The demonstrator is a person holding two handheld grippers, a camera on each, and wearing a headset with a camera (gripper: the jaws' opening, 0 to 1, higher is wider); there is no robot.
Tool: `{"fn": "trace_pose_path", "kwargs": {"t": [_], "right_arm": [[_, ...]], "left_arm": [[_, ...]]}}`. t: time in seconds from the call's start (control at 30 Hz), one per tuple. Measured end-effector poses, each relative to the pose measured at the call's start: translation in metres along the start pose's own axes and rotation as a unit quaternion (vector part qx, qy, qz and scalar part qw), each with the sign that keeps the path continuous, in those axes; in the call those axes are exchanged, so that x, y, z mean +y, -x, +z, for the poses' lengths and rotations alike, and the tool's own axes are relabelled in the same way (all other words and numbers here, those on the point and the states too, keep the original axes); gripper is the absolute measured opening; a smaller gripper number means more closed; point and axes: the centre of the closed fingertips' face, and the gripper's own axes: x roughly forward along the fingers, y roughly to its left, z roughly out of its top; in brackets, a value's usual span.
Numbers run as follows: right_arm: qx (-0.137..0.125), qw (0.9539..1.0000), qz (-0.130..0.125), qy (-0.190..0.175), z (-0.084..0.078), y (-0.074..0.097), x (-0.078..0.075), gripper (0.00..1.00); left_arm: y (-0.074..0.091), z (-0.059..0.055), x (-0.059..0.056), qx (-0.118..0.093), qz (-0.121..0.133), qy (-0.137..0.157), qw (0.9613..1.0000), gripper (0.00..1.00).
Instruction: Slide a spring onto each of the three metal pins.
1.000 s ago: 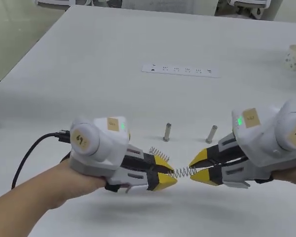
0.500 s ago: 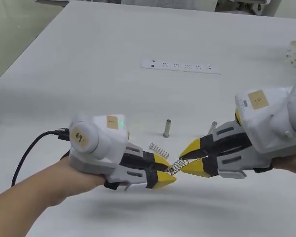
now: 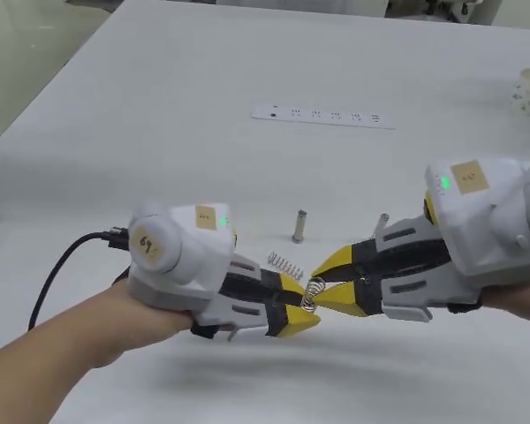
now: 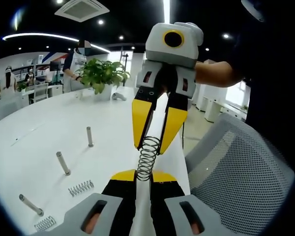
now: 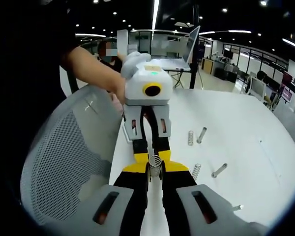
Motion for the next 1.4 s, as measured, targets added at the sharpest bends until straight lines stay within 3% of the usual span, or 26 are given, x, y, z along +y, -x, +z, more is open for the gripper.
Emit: {"fn": "trace_pose_path", "kwargs": {"t": [0.73, 1.07, 1.4], "right_arm": [[-0.017, 0.9993, -0.008, -0.032, 0.001, -0.004, -0.004, 0.08], [-0.045, 0.9973, -0.012, -0.058, 0.004, -0.005, -0.004, 0.08], [-0.063, 0.9966, -0.027, -0.046, 0.011, -0.001, -0.009, 0.08]], "left_arm": [[0.0, -0.001, 0.002, 0.009, -0.001, -0.001, 1.0, 0.01], [-0.001, 0.001, 0.003, 0.005, -0.002, 0.002, 1.0, 0.01], [0.004, 0.008, 0.01, -0.005, 0.01, 0.019, 0.9998, 0.02]]}}
